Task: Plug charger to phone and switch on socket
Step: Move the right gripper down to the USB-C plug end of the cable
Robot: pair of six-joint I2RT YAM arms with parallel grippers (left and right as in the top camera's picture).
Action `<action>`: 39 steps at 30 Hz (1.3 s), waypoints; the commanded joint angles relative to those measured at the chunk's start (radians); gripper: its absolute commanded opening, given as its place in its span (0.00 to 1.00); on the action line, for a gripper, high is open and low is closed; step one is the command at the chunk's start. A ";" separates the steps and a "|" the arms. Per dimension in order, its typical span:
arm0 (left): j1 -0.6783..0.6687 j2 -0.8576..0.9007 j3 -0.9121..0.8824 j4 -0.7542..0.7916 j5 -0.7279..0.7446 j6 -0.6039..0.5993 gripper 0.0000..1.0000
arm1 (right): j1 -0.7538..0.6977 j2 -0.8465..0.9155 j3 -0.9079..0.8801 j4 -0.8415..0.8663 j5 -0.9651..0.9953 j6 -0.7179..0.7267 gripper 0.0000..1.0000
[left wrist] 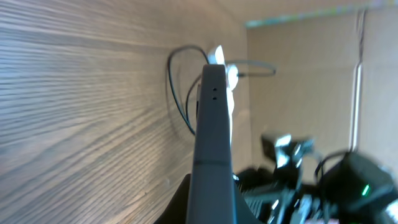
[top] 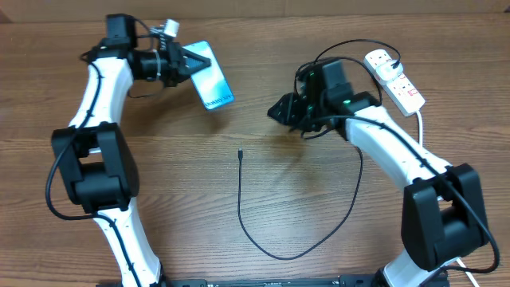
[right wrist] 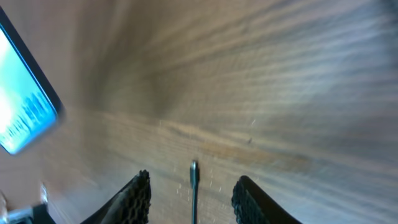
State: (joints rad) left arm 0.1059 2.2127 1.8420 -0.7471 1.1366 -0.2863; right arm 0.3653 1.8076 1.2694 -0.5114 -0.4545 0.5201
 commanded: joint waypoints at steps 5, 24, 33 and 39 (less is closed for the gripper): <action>0.091 -0.009 0.019 0.046 0.114 -0.230 0.04 | 0.117 -0.008 0.002 -0.072 0.159 0.063 0.36; 0.136 -0.009 0.019 0.101 0.161 -0.297 0.04 | 0.302 0.294 0.277 -0.304 0.276 -0.005 0.33; 0.137 -0.009 0.019 0.101 0.174 -0.297 0.04 | 0.333 0.329 0.277 -0.245 0.275 -0.024 0.33; 0.136 -0.009 0.019 0.100 0.203 -0.297 0.04 | 0.335 0.360 0.277 -0.222 0.295 0.015 0.33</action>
State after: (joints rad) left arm 0.2382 2.2127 1.8420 -0.6502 1.2686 -0.5709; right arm 0.6949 2.1403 1.5188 -0.7406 -0.1898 0.5133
